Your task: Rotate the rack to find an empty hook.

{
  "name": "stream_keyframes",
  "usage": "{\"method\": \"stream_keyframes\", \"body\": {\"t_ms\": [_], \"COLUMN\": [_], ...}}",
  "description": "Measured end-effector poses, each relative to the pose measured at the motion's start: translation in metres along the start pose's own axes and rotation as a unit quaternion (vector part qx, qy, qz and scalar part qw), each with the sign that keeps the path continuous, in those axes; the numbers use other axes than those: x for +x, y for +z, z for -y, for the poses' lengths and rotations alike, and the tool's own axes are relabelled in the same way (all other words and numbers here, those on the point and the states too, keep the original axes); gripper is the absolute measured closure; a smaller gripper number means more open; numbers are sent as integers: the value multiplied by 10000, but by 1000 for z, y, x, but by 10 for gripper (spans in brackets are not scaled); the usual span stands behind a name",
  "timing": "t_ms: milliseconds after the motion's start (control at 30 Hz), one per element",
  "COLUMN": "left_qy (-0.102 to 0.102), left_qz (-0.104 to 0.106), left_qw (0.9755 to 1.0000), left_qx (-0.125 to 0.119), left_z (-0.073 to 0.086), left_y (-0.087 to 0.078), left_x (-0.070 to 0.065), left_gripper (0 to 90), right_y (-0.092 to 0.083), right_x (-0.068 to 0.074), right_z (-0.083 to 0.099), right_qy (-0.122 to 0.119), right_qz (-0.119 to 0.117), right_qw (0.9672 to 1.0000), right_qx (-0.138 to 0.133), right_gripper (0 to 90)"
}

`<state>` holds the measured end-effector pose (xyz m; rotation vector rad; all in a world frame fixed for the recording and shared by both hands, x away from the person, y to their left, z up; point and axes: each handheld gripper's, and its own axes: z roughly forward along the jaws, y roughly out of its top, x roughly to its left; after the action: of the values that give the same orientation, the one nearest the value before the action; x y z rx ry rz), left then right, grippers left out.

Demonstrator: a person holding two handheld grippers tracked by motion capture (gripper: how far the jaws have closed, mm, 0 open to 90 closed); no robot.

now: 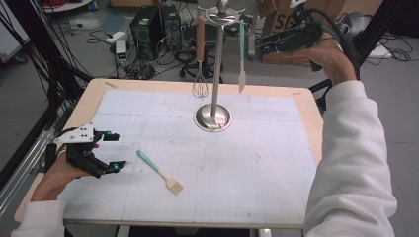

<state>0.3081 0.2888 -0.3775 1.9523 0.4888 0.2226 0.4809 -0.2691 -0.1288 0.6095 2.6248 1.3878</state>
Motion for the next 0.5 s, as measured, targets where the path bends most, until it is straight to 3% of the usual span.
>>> {"method": "stream_keyframes", "body": {"t_ms": [100, 267, 500], "left_qy": [-1, 24, -5], "left_qz": [1, -4, 2], "left_qw": [10000, 10000, 10000], "left_qx": [28, 15, 20], "left_z": [0, 0, 0], "left_y": [0, 0, 0], "left_x": [0, 0, 0], "left_gripper": [17, 17, 16], "right_y": [-1, -3, -8], "right_x": [0, -2, -2], "right_z": [-1, -6, -21], "right_qy": [-18, -59, -160], "right_qz": [-70, 226, 274], "right_qw": [10000, 9997, 9995], "right_qx": [-8, 62, 2], "right_gripper": [626, 891, 892]}}
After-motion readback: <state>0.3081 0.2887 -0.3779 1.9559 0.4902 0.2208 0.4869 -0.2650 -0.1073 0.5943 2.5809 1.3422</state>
